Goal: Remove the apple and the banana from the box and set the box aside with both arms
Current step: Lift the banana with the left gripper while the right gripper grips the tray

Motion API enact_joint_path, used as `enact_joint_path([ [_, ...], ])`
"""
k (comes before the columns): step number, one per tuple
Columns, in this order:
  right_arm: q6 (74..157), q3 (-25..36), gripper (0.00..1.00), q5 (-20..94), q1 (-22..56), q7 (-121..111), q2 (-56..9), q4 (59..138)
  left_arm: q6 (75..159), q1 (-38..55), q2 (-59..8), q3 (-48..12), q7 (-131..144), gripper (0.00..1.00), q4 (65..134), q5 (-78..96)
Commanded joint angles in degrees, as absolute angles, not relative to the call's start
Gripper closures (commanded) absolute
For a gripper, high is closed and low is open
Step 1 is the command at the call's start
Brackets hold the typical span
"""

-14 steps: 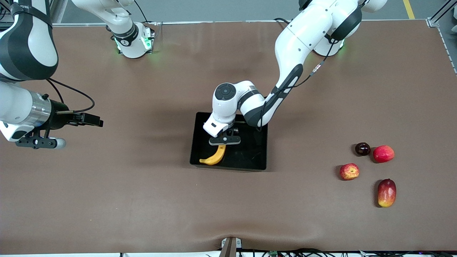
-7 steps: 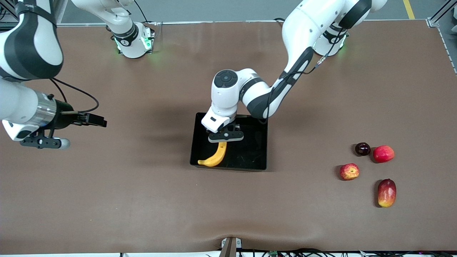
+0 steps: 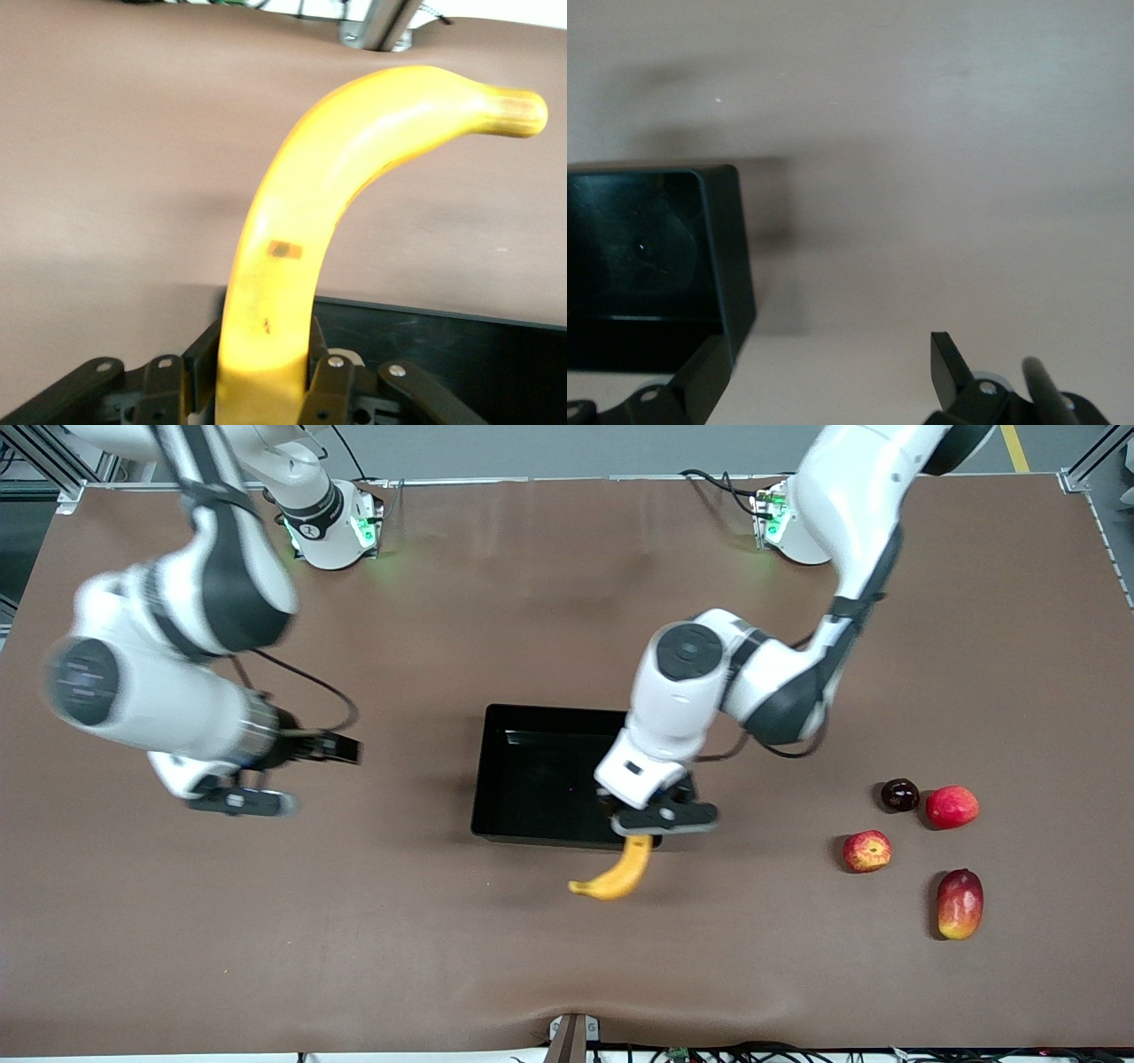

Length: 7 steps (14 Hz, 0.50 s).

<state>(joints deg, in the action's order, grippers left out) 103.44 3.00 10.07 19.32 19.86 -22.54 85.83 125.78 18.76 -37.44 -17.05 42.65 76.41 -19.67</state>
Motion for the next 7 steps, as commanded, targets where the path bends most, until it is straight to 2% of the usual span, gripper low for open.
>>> enact_joint_path([
  [1, 110.5, 3.6, 0.00, 10.6, 24.9, 26.3, -27.2, 85.0, 122.0, 12.5, -34.0, -17.7, 30.3, 1.00, 79.5, -18.5],
  [4, 116.8, 3.7, 0.00, 9.8, 30.7, 31.0, -32.3, 85.0, 121.6, 4.5, -34.4, -17.6, 14.7, 1.00, 80.7, -18.5],
  [7, 119.3, 3.7, 0.01, 9.7, 31.1, 30.4, -36.1, 85.1, 121.9, -4.2, -36.9, -17.5, -0.6, 1.00, 80.4, -18.7],
])
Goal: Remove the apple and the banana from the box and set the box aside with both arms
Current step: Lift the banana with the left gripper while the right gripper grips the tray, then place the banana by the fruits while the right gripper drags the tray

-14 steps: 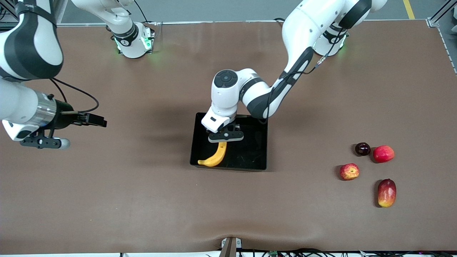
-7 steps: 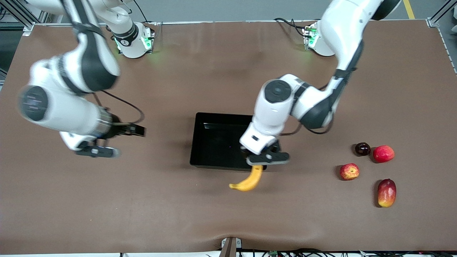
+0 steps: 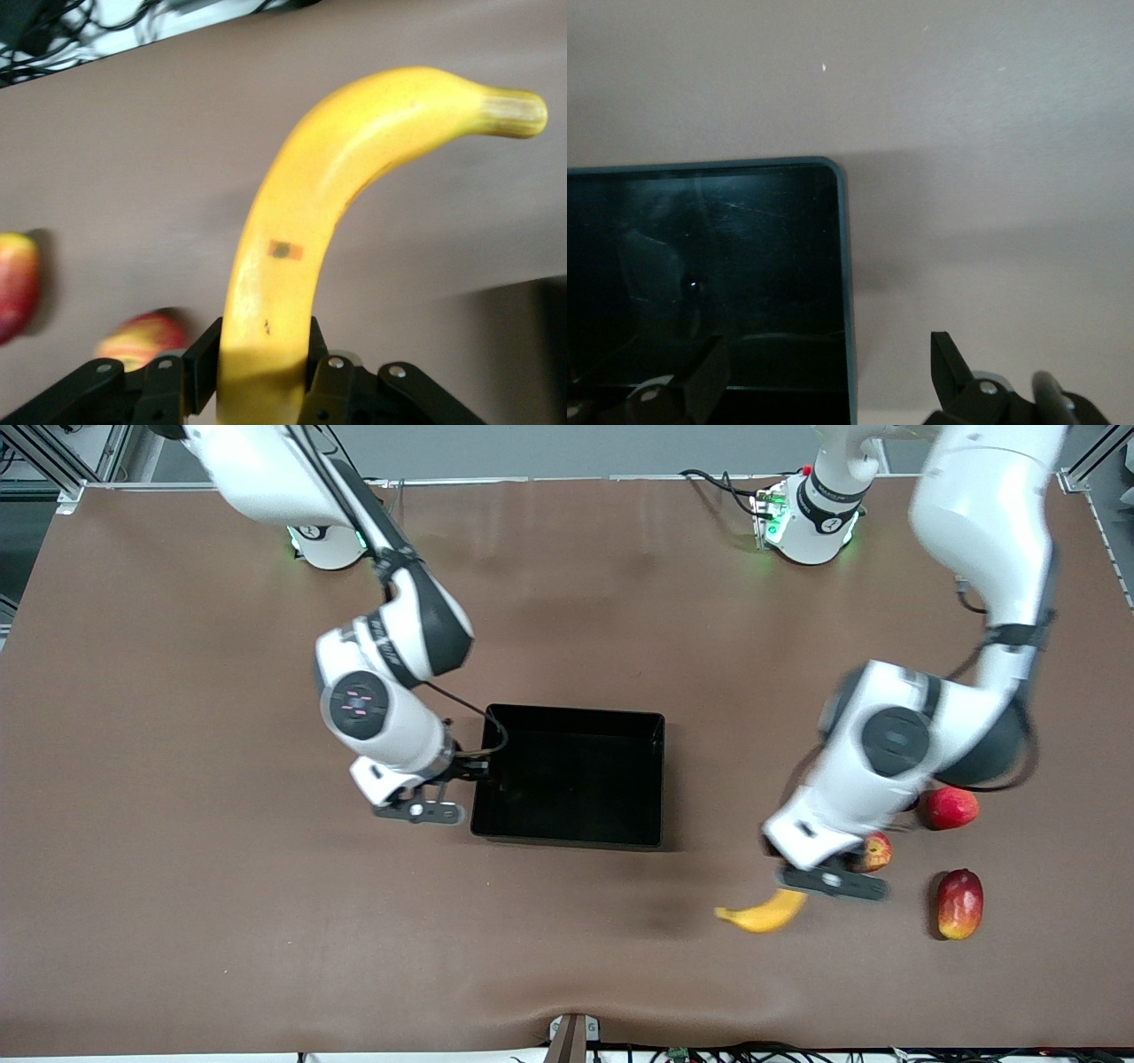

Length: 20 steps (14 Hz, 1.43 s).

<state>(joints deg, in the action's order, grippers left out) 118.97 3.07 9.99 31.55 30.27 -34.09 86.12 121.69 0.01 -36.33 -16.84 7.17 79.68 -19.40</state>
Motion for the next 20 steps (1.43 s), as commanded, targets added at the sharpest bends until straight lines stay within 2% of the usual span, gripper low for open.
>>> enact_joint_path([
  [1, 119.4, 3.7, 0.09, 9.7, 31.1, 29.9, -36.8, 85.1, 122.3, -6.1, -38.0, -17.5, -3.8, 1.00, 80.4, -19.2],
  [2, 120.7, 3.6, 0.22, 9.8, 31.2, 29.3, -37.6, 85.2, 123.3, -7.3, -38.9, -17.1, -5.5, 1.00, 80.4, -19.7],
  [3, 121.9, 3.7, 0.28, 9.8, 31.9, 29.3, -38.4, 85.3, 125.0, -8.4, -39.9, -17.0, -6.8, 1.00, 80.4, -20.6],
  [4, 122.9, 3.7, 0.39, 9.5, 32.6, 29.2, -39.3, 85.4, 126.5, -9.7, -40.8, -17.0, -7.7, 1.00, 80.4, -22.1],
  [6, 123.6, 3.6, 0.94, 8.7, 32.7, 29.2, -39.7, 85.4, 129.7, -12.2, -42.6, -17.0, -8.3, 1.00, 80.5, -24.7],
  [7, 123.5, 3.6, 1.00, 8.7, 32.7, 29.3, -39.7, 85.4, 130.7, -12.8, -43.7, -17.0, -8.3, 1.00, 80.5, -24.9],
  [13, 121.9, 3.8, 1.00, 8.8, 31.4, 29.0, -37.4, 85.4, 134.6, -15.3, -48.5, -17.0, -7.4, 1.00, 80.6, -25.0],
  [18, 111.4, 3.8, 1.00, 9.8, 22.7, 18.0, -30.2, 85.1, 135.5, -15.6, -49.7, -15.2, -7.2, 1.00, 80.9, -25.0],
  [19, 109.9, 3.9, 1.00, 9.7, 20.2, 15.1, -28.7, 85.4, 135.5, -15.6, -49.7, -15.1, -7.2, 0.88, 80.9, -24.9],
  [20, 107.8, 3.9, 1.00, 9.7, 16.4, 10.7, -27.6, 85.6, 135.5, -15.6, -49.7, -15.2, -7.2, 0.52, 80.9, -24.9],
])
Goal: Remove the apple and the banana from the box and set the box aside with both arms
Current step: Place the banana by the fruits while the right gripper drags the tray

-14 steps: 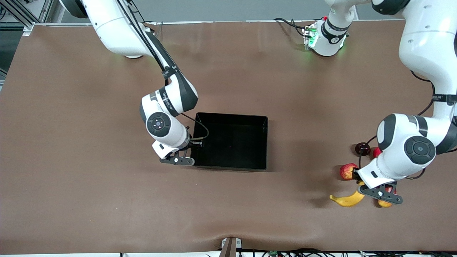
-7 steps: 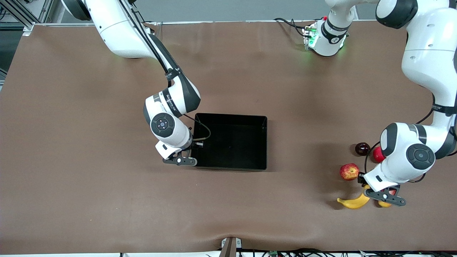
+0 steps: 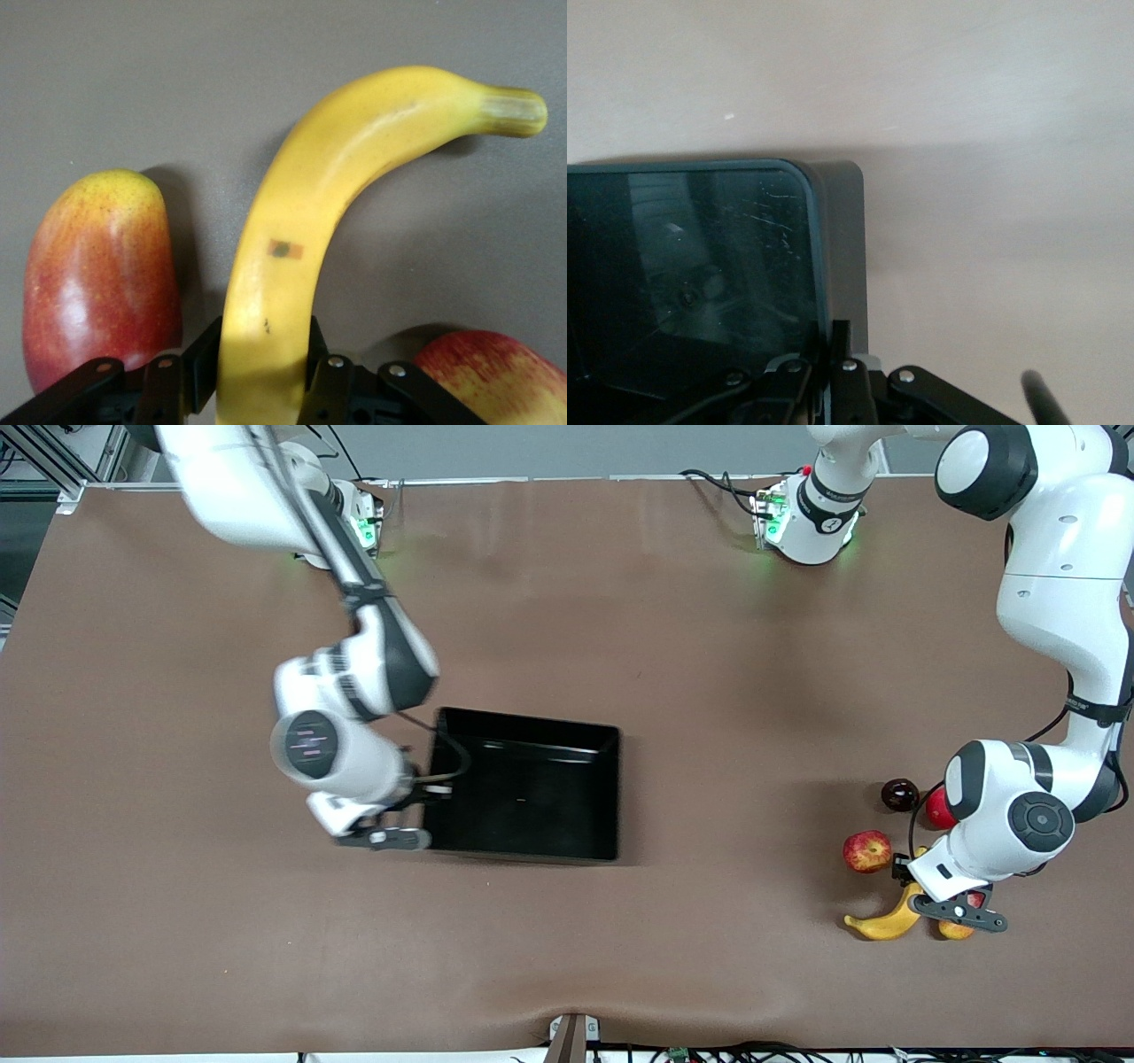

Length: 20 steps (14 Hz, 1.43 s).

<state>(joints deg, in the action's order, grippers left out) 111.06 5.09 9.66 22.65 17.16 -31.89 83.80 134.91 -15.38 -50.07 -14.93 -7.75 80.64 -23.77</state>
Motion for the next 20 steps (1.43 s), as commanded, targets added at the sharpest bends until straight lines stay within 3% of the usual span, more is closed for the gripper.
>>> enact_joint_path([
  [1, 105.5, 3.9, 1.00, 9.7, 13.0, 7.5, -27.0, 85.6, 135.5, -15.6, -49.6, -15.2, -7.2, 0.01, 80.9, -24.7],
  [8, 104.9, 4.0, 1.00, 8.9, -4.2, -4.3, -26.6, 88.1, 130.0, -15.7, -44.9, -17.1, -7.6, 0.00, 80.4, -24.0],
  [12, 113.5, 3.9, 1.00, 9.7, -13.9, -23.8, -28.7, 92.1, 122.8, -15.5, -39.2, -19.4, -7.1, 0.00, 80.2, -22.0],
  [20, 117.5, 3.7, 1.00, 14.3, -20.5, -34.2, -34.2, 93.3, 111.8, -15.4, -29.6, -21.5, 3.8, 0.00, 81.9, -18.6],
])
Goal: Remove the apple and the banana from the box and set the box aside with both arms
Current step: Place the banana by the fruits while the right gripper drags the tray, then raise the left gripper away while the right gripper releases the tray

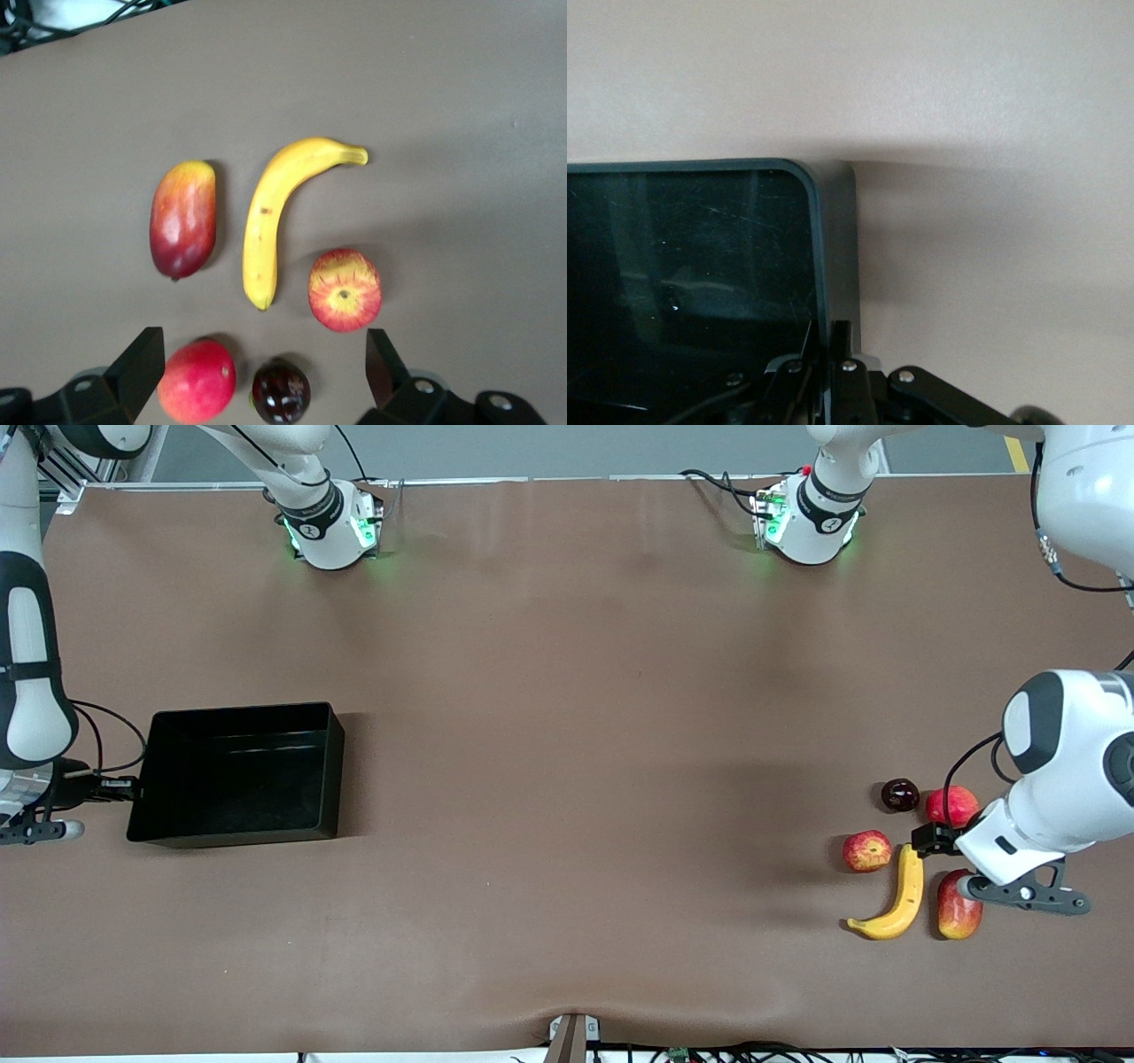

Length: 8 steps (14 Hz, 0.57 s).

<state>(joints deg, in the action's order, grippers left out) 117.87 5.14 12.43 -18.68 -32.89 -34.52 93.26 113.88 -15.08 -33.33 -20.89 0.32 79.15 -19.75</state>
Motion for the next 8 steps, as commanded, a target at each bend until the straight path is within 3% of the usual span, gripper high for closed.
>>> enact_joint_path([
  [1, 117.4, 3.7, 1.00, 14.3, -20.4, -34.2, -34.2, 93.3, 111.4, -15.5, -28.0, -21.7, 5.5, 0.00, 83.0, -18.5],
  [2, 117.2, 3.7, 0.88, 14.3, -20.5, -34.2, -34.2, 93.3, 110.7, -15.5, -26.1, -21.8, 6.8, 0.00, 83.8, -18.5],
  [3, 117.0, 3.7, 0.69, 14.3, -20.5, -34.0, -34.2, 93.3, 109.5, -15.5, -24.6, -21.8, 7.5, 0.00, 83.8, -18.5],
  [4, 116.9, 3.7, 0.01, 14.3, -20.5, -33.8, -34.2, 93.2, 108.1, -15.5, -23.0, -21.9, 7.7, 0.00, 83.7, -18.5],
  [8, 116.9, 3.7, 0.00, 14.2, -20.0, -40.5, -34.0, 91.5, 100.7, -15.6, -15.6, -23.0, 7.7, 0.00, 83.2, -13.7],
])
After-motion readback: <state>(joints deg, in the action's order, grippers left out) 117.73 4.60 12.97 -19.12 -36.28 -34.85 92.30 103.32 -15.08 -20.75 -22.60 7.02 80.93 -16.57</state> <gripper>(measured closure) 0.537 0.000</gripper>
